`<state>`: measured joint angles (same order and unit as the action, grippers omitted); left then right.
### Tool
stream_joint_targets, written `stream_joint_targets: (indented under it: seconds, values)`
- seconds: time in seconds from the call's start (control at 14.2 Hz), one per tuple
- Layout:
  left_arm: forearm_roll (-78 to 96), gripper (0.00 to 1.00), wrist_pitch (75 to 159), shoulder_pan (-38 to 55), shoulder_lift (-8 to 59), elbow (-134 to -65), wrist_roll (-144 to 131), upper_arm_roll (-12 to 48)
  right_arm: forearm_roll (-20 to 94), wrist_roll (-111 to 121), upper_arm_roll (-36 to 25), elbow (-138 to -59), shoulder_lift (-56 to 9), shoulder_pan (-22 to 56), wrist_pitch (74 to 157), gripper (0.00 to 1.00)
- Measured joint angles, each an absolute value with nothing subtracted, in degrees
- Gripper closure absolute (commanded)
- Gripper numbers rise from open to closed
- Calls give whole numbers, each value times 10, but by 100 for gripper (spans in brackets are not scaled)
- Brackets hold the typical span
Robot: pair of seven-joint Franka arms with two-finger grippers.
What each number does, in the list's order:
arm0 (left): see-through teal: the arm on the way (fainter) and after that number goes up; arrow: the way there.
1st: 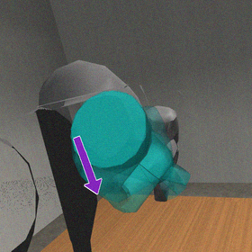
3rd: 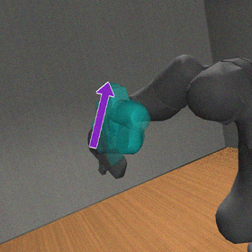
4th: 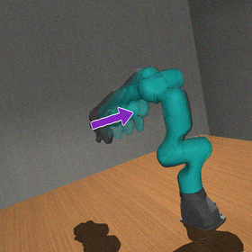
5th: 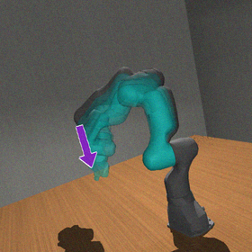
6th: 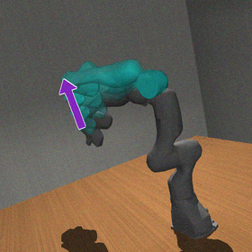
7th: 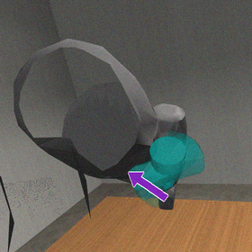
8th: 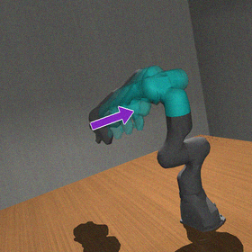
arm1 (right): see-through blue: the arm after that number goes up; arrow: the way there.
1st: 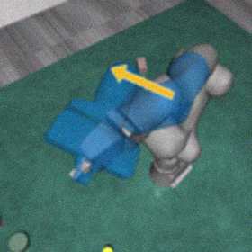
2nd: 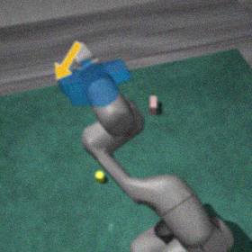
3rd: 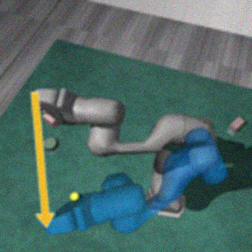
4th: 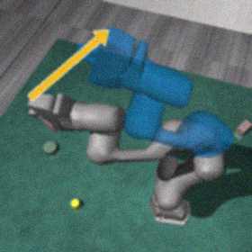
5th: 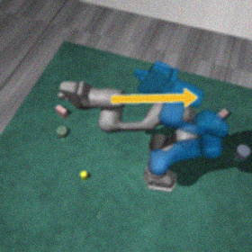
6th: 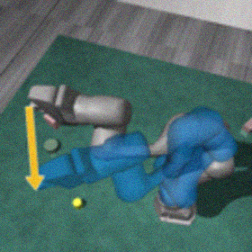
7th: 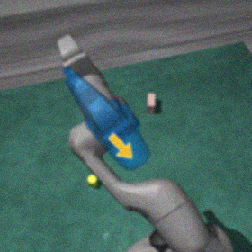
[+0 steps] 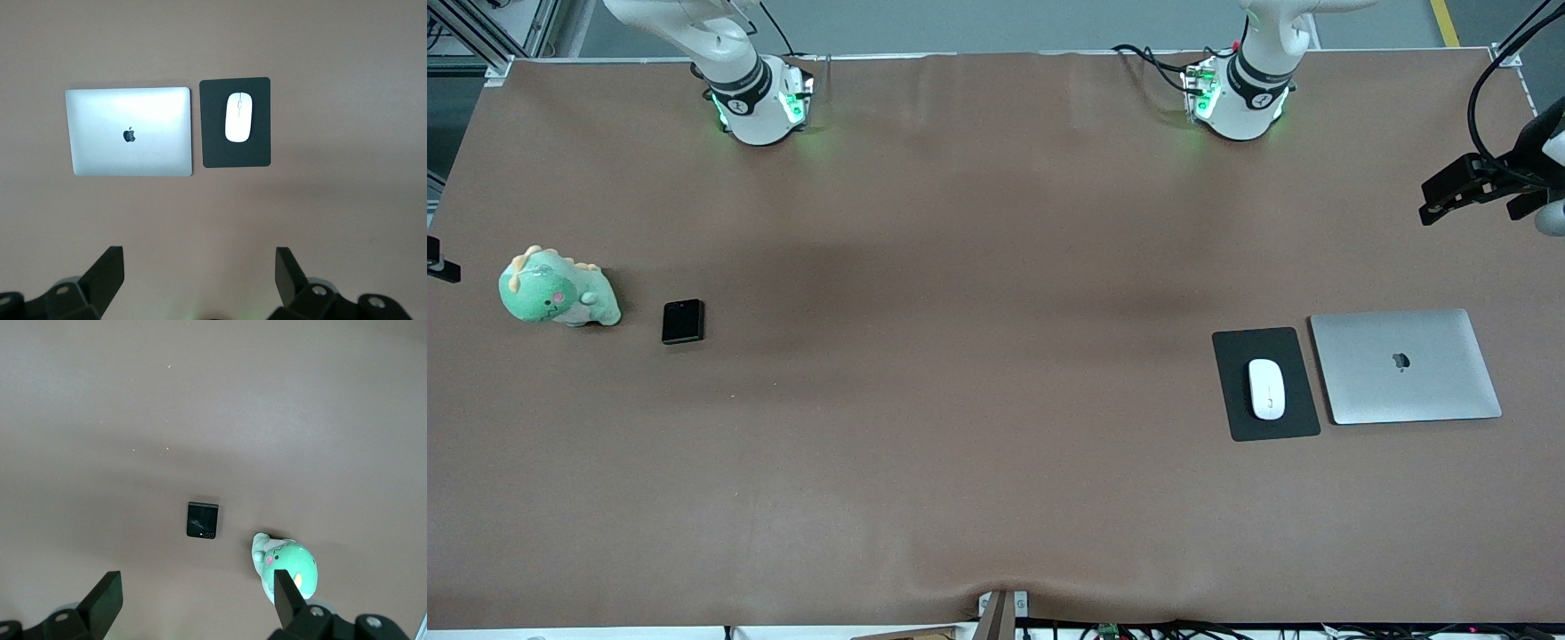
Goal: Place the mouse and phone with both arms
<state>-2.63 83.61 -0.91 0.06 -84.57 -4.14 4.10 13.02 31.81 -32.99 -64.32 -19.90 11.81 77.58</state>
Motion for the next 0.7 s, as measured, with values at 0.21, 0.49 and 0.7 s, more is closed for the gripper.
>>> stream_joint_targets:
  seconds: [0.21, 0.49, 0.7]
  values:
    - [-26, 0, 836, -14, 0, -846, -41, 41, 130, 318, -328, -643, -197, 119, 774, 0]
    - [-26, 0, 835, -15, 0, -845, -41, 41, 129, 314, -297, -647, -178, 103, 758, 0]
    - [-26, 0, 834, -14, 0, -845, -41, 42, 107, 231, -231, -670, -147, 64, 754, 0]
